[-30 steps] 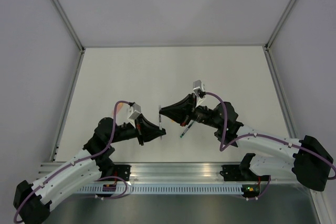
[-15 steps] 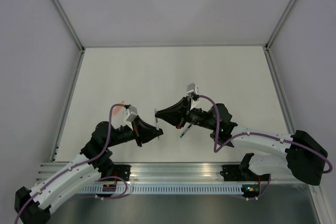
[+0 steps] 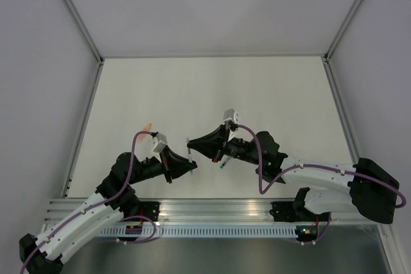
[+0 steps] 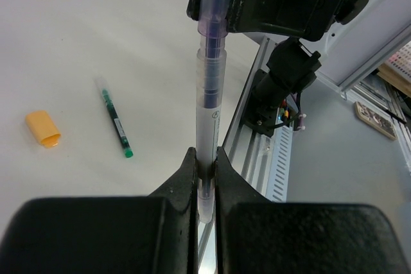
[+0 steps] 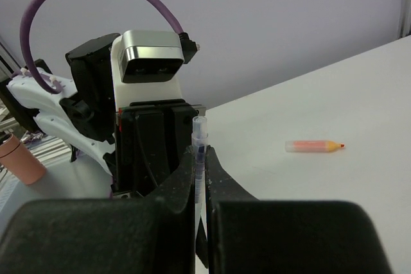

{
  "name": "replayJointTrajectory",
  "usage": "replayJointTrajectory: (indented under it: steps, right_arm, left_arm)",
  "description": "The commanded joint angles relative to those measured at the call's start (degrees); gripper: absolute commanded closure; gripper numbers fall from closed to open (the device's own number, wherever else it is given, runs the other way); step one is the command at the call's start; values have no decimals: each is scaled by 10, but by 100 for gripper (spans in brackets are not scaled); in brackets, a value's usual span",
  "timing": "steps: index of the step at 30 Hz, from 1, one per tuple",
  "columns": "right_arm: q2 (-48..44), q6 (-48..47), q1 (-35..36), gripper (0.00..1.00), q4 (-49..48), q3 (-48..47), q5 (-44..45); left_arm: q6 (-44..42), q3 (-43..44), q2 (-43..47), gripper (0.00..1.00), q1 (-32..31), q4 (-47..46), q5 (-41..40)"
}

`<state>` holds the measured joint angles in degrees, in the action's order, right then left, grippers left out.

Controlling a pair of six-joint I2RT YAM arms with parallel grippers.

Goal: Insert the pens into the pen caps

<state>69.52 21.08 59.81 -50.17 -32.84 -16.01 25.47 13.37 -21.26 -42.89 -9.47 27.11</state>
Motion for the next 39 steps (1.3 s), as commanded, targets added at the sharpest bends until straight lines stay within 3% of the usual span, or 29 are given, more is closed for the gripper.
replayJointTrajectory:
  steps: [1,9,15,20,23,32,39]
  right_arm:
    - [28,-14,34,100,36,43,-42]
    - [55,3,41,100,3,43,-54]
    - [26,-5,41,78,60,12,11]
    - [-38,-40,40,72,178,-62,82]
    - [-58,-46,40,62,212,-86,101]
    - [-84,-83,41,41,314,-137,81]
    - [-63,-107,41,26,401,-234,60]
  left_arm:
    - [18,11,34,98,4,-86,-65]
    - [19,8,33,98,4,-100,-49]
    - [7,15,9,98,4,-108,-2]
    - [6,18,-4,98,4,-111,5]
    - [6,18,-3,98,5,-111,4]
    - [4,19,-8,98,5,-111,7]
    - [4,20,-13,98,5,-111,10]
